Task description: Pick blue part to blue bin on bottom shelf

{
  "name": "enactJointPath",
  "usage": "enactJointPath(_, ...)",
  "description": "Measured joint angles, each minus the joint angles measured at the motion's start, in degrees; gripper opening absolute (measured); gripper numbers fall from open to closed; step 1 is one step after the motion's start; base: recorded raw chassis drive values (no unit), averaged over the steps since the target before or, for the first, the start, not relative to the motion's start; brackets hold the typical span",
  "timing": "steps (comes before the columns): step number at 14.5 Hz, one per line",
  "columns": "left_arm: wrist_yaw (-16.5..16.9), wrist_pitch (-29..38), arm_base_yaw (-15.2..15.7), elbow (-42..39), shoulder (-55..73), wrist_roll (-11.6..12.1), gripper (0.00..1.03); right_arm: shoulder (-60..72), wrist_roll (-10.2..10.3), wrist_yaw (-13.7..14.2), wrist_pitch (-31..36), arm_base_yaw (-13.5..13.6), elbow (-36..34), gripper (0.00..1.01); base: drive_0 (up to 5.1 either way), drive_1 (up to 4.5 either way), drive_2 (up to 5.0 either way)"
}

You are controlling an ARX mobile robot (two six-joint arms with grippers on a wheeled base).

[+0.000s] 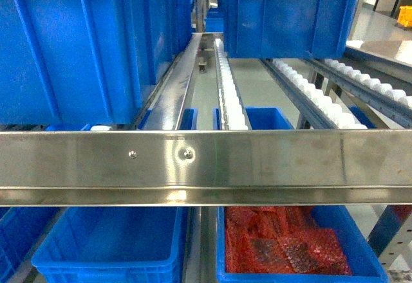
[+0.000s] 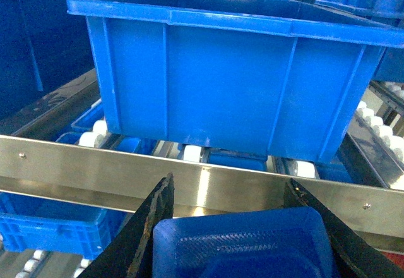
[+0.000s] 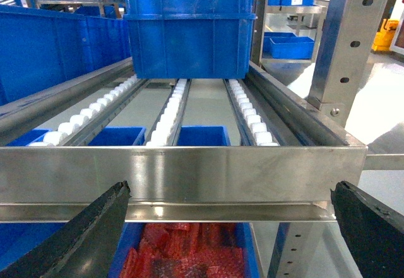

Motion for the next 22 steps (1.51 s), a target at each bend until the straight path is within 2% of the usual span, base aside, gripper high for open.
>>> enactJointPath(22, 0.0, 0.02, 0.0, 0.0, 0.07, 0.0, 0.44, 0.0, -0.02, 0.04, 0.02, 0.0, 0.0, 0.98, 0.0, 0.0, 0.0)
